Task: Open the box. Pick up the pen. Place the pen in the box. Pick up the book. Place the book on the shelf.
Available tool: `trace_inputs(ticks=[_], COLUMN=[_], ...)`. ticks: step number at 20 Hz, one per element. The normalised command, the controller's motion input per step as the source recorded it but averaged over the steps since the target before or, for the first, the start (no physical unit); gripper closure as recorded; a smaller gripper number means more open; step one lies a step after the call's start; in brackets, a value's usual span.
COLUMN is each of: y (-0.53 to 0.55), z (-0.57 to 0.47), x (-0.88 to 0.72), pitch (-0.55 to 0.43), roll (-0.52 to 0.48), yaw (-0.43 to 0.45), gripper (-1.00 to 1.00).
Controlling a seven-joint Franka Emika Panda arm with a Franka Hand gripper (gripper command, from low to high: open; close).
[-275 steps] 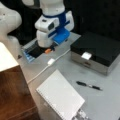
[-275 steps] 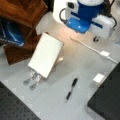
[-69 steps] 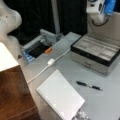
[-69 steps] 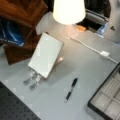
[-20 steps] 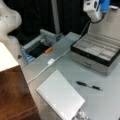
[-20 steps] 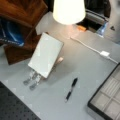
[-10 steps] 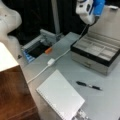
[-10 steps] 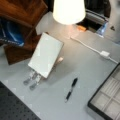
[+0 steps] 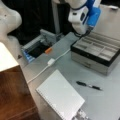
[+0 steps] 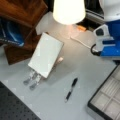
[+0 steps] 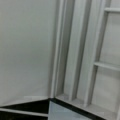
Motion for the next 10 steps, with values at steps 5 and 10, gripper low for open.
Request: trace_inputs(ticks=[5, 10], y=[-0.16, -0.26], z=[0.22, 0.13], x=[0.21, 0.19], pitch=[0.255, 0.222], roll=[-0.483, -0.501], yaw=[0.190, 0.208], gripper=[-1.00, -1.00])
